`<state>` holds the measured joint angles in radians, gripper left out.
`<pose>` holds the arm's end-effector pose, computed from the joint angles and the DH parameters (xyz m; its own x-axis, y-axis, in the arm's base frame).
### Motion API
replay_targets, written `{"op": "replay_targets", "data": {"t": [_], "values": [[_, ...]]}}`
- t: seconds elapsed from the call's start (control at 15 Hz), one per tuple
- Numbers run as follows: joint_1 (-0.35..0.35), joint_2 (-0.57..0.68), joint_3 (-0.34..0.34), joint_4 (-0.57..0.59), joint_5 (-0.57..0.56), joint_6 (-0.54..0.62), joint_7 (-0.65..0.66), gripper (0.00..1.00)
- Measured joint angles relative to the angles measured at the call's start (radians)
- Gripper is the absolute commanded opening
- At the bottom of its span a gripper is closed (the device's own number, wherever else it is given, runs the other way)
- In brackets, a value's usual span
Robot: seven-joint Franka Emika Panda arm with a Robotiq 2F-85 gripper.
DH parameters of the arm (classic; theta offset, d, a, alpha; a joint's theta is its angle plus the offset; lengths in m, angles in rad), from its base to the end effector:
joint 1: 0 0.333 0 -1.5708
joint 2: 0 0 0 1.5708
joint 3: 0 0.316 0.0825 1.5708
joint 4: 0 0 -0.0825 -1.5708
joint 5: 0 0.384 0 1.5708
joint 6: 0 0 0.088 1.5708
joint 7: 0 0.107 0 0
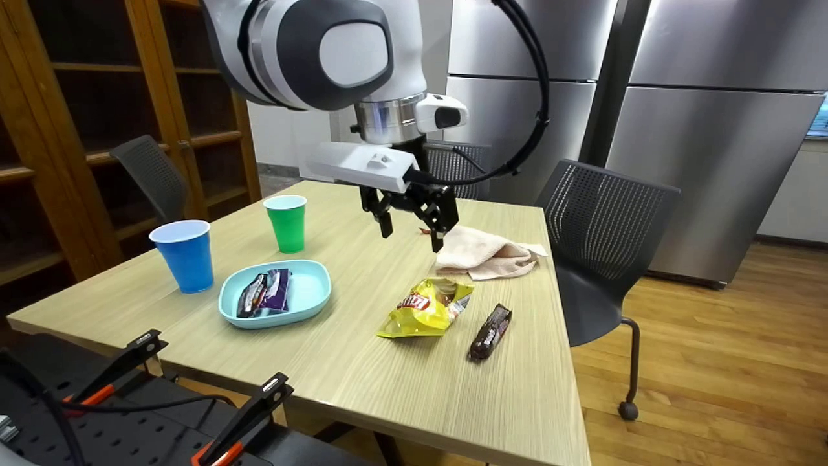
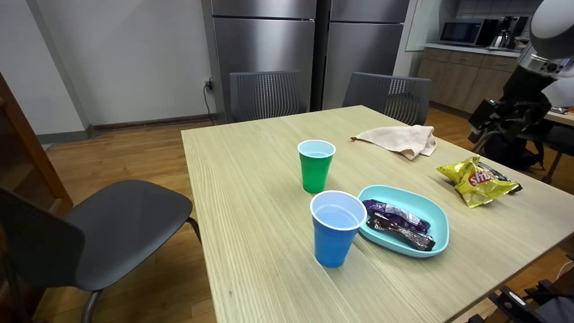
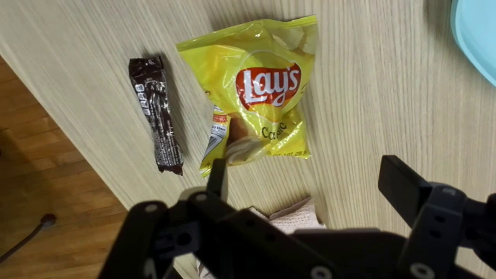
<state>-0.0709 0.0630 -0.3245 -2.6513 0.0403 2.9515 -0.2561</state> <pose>0.4113 -0.1761 0.2461 0.9596 -0.1621 0.2300 -0.1810 -0.9814 0.0636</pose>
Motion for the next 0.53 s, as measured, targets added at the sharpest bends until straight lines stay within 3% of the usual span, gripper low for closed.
{"op": "replay_targets", "data": {"t": [0.53], "values": [[-0.073, 0.052, -0.002, 0.119, 0.245, -0.073, -0.331, 1.0]]}}
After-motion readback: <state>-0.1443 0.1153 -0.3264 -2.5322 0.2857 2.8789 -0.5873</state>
